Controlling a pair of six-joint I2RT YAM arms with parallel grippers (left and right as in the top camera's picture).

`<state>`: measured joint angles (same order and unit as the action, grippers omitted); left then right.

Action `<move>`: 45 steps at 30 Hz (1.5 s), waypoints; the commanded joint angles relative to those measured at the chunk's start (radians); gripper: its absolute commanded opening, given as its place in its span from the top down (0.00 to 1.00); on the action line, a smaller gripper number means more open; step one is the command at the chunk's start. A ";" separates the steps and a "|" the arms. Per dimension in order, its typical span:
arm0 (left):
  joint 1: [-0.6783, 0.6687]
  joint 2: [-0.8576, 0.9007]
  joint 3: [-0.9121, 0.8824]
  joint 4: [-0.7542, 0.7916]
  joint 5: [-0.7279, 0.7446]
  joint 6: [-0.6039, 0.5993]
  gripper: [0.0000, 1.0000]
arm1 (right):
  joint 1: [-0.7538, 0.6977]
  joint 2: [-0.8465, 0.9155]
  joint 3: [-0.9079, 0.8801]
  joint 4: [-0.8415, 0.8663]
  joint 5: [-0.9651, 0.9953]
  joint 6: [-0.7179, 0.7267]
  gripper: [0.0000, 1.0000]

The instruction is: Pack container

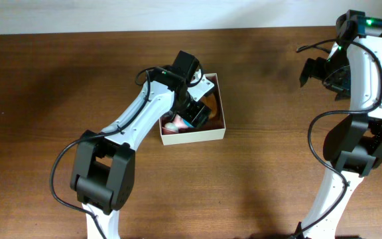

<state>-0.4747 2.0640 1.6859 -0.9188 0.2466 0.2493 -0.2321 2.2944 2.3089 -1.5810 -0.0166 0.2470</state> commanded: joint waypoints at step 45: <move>0.435 -0.633 0.610 -0.708 -0.277 -0.150 0.00 | 0.003 0.003 -0.002 0.001 -0.001 -0.003 0.01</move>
<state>-0.0643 1.4776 2.3264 -1.6745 -0.0376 0.0860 -0.2321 2.2944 2.3089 -1.5814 -0.0166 0.2466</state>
